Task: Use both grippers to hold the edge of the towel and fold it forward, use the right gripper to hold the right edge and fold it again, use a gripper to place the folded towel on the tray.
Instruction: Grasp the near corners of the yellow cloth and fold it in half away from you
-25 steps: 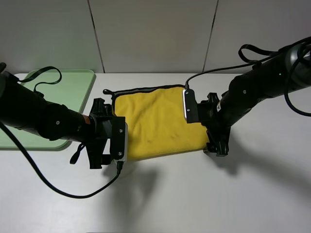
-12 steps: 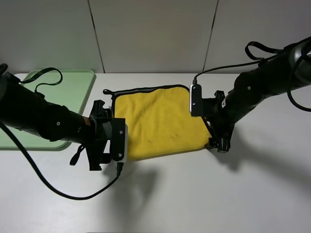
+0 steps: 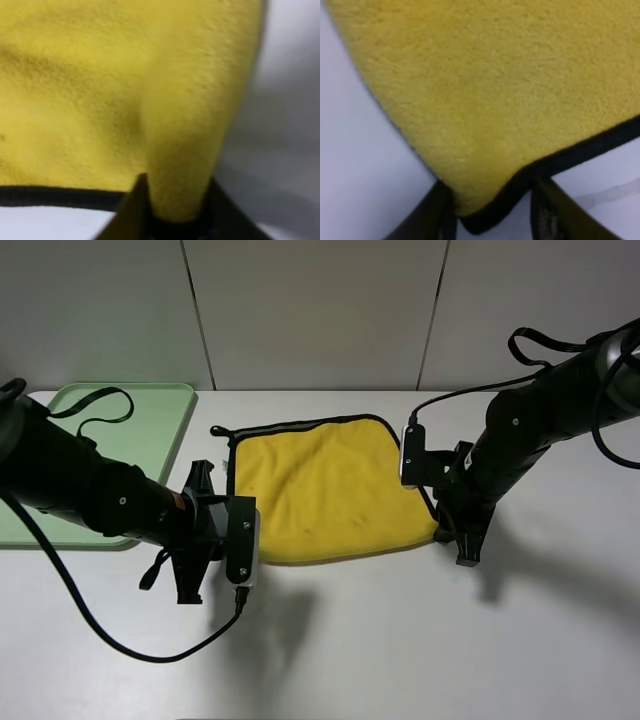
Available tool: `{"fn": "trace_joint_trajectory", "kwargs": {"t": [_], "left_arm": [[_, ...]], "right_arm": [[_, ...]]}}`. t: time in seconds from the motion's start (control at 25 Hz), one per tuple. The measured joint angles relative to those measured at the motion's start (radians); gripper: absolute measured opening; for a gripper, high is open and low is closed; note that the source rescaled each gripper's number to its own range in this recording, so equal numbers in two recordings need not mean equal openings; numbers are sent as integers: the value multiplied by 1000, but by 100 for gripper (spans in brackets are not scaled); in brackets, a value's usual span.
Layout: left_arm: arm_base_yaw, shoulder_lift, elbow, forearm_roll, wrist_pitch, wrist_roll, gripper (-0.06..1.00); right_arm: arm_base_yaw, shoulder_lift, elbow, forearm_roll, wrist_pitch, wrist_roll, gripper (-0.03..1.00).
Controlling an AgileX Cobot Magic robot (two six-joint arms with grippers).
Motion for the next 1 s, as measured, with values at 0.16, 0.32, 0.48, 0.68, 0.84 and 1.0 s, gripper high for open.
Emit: {"fn": "trace_joint_trajectory", "kwargs": {"t": [0.16,0.32,0.48,0.68,0.84,1.0], "left_arm": [[0,1,1,0,1,0,1],[0,1,1,0,1,0,0],[0,1,1,0,1,0,0],[0,1,2,0,0,0,0],[0,-11,4,0,8,0,0],[0,-73,6,0,37,0,0]], "right_arm": [[0,1,0,7,3,25,28],[0,2,0,41,3,37,5],[0,3,0,60,1,38,0],[0,-9,2,60,3,38,0],[0,-59,8,71,32,40,0],[0,-136,9,73,65,58,0]]}}
